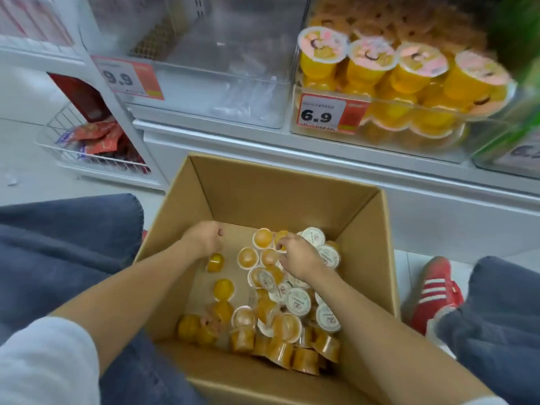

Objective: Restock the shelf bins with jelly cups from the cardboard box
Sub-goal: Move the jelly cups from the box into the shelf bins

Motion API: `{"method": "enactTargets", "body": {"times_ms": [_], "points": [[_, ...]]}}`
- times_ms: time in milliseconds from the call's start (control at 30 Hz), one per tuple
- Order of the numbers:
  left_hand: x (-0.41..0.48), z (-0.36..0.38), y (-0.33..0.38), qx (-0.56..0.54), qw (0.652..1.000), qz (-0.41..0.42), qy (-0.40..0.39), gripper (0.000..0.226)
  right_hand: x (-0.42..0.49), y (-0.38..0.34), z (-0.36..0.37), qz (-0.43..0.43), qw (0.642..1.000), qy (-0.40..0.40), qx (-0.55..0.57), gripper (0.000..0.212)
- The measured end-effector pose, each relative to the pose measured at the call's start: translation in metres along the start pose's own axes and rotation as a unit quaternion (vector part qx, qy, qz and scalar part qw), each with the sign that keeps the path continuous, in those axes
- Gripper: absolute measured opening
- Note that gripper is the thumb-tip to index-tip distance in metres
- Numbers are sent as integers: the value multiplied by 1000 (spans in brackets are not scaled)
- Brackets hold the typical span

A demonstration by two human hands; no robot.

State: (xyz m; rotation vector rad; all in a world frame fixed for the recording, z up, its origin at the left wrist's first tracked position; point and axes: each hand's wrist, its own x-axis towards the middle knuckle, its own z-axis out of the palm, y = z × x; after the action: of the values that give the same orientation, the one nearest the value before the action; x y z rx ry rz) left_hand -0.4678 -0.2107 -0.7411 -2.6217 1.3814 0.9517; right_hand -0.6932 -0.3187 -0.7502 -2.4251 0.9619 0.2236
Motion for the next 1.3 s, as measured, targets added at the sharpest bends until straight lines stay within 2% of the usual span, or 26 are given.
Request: {"method": "enactTargets", "body": {"times_ms": [67,133,233,333,400,500,700,833,1000,1133,1233,1300], "points": [[16,23,-28,-6,999,-36,-31,10,14,-7,29,-11,999,-35,-2,26],[35,47,-47,2,997,-55,-52,22,26,-16,59,-27,997,-66,-4,31],[55,77,-52,48,995,-34,-78,45,41,-33,103,-73,986,-140,-44,43],[67,102,-53,-2,998,-24,-58,69,50,-45,139,-144,966,-193,-100,51],[73,113,-58,-28,996,-28,-84,78,51,-49,152,-186,950,-218,-125,58],[78,126,-63,-61,993,-41,-90,79,53,-53,164,-188,949,-224,-117,61],[76,136,-78,-92,989,-95,-71,68,58,-55,175,-150,967,-196,-61,60],[66,126,-73,-135,984,-109,-31,45,56,-42,147,-107,987,-123,8,56],[35,64,-25,-208,975,-78,4,50,43,-42,77,-104,991,45,75,52],[-2,-9,20,-192,976,0,100,34,21,-43,-7,-88,984,136,80,53],[-36,-59,59,-189,965,73,164,46,-1,-43,-76,-87,971,207,79,53],[-57,-87,84,-204,945,126,221,44,-17,-47,-119,-80,959,258,83,50]]}}
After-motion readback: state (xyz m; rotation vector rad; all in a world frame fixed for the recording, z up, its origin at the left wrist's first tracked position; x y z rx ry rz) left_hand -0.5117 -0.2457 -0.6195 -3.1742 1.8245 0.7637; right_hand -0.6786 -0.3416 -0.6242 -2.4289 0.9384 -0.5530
